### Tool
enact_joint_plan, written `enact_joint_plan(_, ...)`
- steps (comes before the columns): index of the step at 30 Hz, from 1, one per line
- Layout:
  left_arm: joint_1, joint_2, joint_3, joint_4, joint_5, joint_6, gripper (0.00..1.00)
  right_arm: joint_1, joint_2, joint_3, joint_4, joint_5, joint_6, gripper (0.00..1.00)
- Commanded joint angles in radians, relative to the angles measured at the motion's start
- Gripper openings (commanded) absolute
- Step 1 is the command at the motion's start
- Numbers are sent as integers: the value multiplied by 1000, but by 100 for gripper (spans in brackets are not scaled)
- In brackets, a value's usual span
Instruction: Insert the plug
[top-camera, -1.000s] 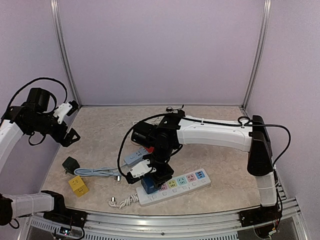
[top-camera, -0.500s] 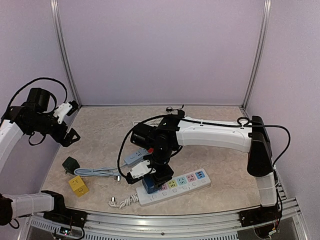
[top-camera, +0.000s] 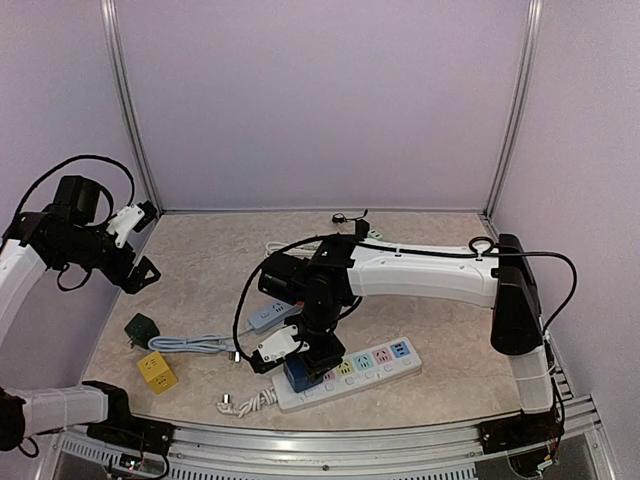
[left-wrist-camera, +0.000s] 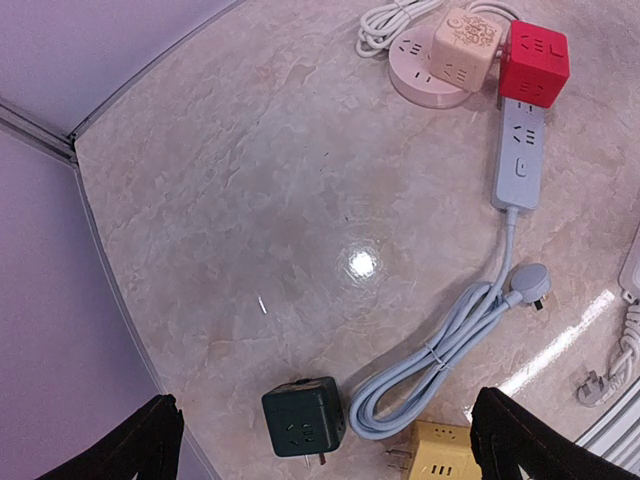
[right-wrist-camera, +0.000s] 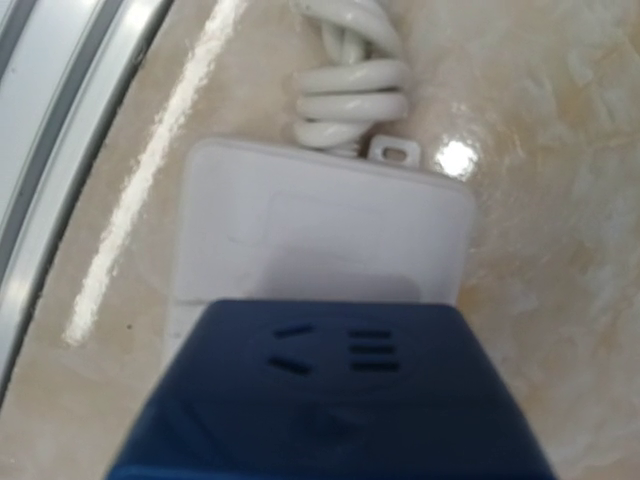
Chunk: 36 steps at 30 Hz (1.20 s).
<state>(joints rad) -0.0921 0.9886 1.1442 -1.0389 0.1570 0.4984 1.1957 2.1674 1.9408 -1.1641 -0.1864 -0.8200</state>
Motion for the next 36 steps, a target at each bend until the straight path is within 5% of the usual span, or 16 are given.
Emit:
enact_joint_plan(1,6,-1,-6,6,13,0,99,12,32,-5,-26,8,4,0)
enact_joint_plan(22,8,8,0,5,2,1,99,34,278,83,-168,122,103,0)
enact_joint_plan(28,7,8,-5,6,-4,3,99,45,192,-108,-61,173,161,0)
enact_joint_plan(36,10,5,-1,4,-4,2,99,92,248,-3,-111,192,126,0)
